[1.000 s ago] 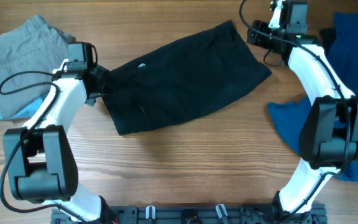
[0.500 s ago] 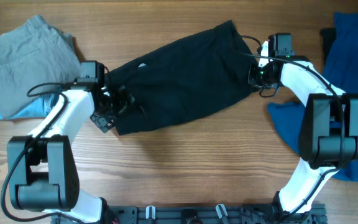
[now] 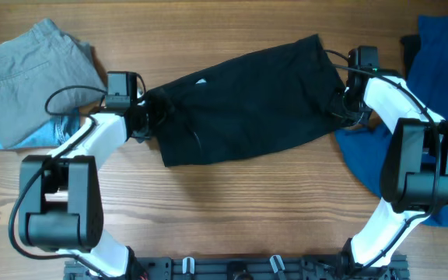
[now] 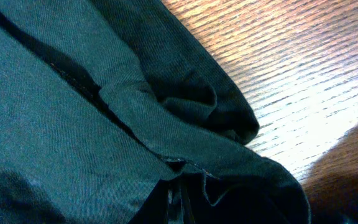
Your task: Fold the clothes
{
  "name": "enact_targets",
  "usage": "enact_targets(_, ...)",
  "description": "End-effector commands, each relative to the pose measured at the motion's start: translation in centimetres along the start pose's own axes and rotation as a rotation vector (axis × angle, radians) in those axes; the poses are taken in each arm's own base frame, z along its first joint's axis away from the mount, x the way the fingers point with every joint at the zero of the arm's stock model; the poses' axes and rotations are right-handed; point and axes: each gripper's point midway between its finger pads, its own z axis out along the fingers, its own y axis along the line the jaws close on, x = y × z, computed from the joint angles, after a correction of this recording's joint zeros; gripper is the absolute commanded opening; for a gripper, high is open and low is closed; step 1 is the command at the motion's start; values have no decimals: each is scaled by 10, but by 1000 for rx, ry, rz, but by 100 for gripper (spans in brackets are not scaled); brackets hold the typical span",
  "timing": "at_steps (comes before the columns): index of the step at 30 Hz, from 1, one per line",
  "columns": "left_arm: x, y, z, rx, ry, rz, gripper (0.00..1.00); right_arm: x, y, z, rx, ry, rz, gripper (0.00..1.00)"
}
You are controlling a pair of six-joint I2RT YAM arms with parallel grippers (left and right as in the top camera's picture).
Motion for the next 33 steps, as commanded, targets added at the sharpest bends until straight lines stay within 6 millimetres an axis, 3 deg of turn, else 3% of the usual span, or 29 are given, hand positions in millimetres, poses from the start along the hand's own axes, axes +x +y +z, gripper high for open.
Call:
enact_targets(1,68,38,41,-109,215,-6,84,25,-17,12,57,100,4,11)
enact_targets(2,75,43,45,-127,237,-6,46,32,-17,7,59,142,13,8)
enact_targets(3,78,46,46,-138,249,-11,22,31,-17,1,61,149,16,6)
enact_targets(4,79,48,45,-147,252,-13,10,27,-17,-4,57,137,16,6)
enact_targets(5,78,53,44,-171,246,-2,4,16,-14,-16,43,98,19,6)
enact_targets(8,67,88,25,-358,203,4,4,-21,-3,-68,-20,-42,28,11)
enact_targets(9,61,94,15,-408,193,19,4,-33,10,-93,-95,-89,7,13)
enact_targets(10,55,93,6,-426,191,41,4,-36,25,-106,-181,-103,-56,13)
enact_targets(11,46,84,-8,-420,180,45,4,-28,63,-129,-403,-100,-199,13)
enact_targets(13,33,65,-29,-399,158,71,4,-4,94,-140,-560,-41,-321,8)
enact_targets(16,24,44,-59,-384,140,74,4,44,130,-137,-661,55,-475,4)
enact_targets(18,23,27,-86,-358,146,72,4,82,157,-122,-669,111,-569,4)
enact_targets(19,23,5,-108,-285,141,75,4,129,189,-106,-706,190,-666,4)
enact_targets(20,18,-30,-135,-148,101,93,4,162,212,-93,-716,265,-673,4)
enact_targets(27,23,-106,-182,221,82,160,4,239,282,-56,-768,384,-711,4)
enact_targets(30,21,-117,-190,270,57,155,4,257,310,-49,-813,357,-731,4)
enact_targets(33,20,-116,-185,261,67,147,4,260,328,-59,-870,297,-781,4)
